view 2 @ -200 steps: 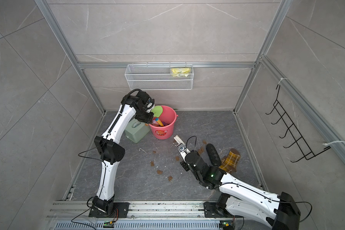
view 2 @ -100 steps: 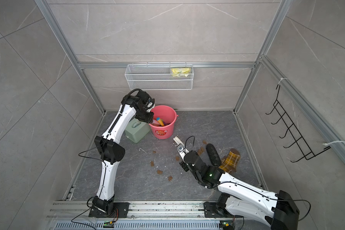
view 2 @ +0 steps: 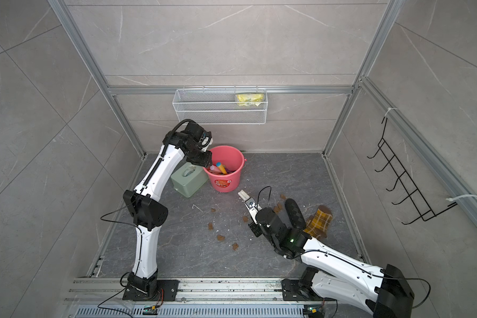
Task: Brush the soil off the hand trowel and place it into the bucket
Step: Place the hand trowel in the bucket.
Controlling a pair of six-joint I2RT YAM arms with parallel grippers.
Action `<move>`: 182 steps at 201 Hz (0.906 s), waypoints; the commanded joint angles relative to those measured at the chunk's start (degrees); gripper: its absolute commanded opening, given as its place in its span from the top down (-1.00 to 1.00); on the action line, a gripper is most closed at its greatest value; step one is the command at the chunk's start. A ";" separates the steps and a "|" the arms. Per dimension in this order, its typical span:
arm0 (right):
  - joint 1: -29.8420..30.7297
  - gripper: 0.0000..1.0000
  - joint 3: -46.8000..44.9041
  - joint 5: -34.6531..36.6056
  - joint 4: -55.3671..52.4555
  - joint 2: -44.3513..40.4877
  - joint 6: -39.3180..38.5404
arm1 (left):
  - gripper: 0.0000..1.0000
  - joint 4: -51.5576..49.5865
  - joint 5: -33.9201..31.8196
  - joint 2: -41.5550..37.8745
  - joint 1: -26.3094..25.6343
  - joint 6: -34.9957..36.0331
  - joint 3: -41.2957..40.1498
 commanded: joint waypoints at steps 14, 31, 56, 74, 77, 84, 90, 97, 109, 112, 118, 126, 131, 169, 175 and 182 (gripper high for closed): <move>-6.31 1.00 0.23 -9.21 -1.21 -4.41 6.22 | 0.23 15.97 3.45 -19.01 -0.36 -7.43 -16.92; -12.20 1.00 -0.24 -14.76 -1.51 -5.63 9.57 | 0.21 26.10 3.30 -27.86 -0.36 -10.72 -30.70; -22.95 1.00 -1.20 -26.53 2.28 -3.45 17.26 | 0.16 38.77 2.76 -39.79 -0.27 -14.71 -47.30; -31.10 1.00 -2.34 -35.43 9.11 0.77 25.25 | 0.12 42.83 1.96 -45.81 -0.27 -16.13 -55.54; -32.49 1.00 -2.57 -36.97 10.50 1.64 26.69 | 0.10 43.12 1.75 -46.61 -0.27 -16.35 -56.71; -34.88 1.00 -3.06 -39.04 13.85 3.69 29.61 | 0.09 43.95 1.40 -48.24 -0.27 -16.86 -59.17; -36.21 1.00 -3.20 -39.88 16.29 5.53 31.73 | 0.09 44.61 1.19 -49.31 -0.25 -17.16 -60.98; -36.95 1.00 -3.21 -40.49 18.48 7.52 33.49 | 0.08 44.96 1.18 -50.24 -0.27 -17.54 -62.54; -37.12 1.00 -2.63 -41.12 22.67 11.81 36.50 | 0.08 44.93 0.97 -51.26 -0.27 -17.87 -64.64; -37.13 1.00 -2.48 -41.37 23.63 13.00 37.15 | 0.08 44.77 0.93 -51.34 -0.27 -18.04 -65.00; -37.19 1.00 -2.18 -41.62 25.57 15.19 38.81 | 0.07 44.65 0.92 -51.56 -0.27 -18.25 -65.73; -37.18 1.00 -1.91 -41.88 28.26 18.15 41.13 | 0.07 44.62 1.05 -51.84 -0.27 -18.75 -66.66; -37.21 1.00 -1.76 -42.04 29.94 19.97 42.18 | 0.07 44.82 1.28 -51.94 -0.27 -19.12 -67.35; -37.20 0.95 0.70 -44.19 37.38 31.64 49.12 | 0.06 49.02 5.94 -53.06 -0.27 -23.40 -74.02; -37.21 0.93 0.90 -44.11 37.72 32.70 49.61 | 0.05 49.25 6.12 -53.18 -0.27 -23.77 -74.69; -37.21 0.92 1.24 -43.94 37.89 33.98 49.99 | 0.05 49.45 6.33 -53.13 -0.27 -24.02 -75.49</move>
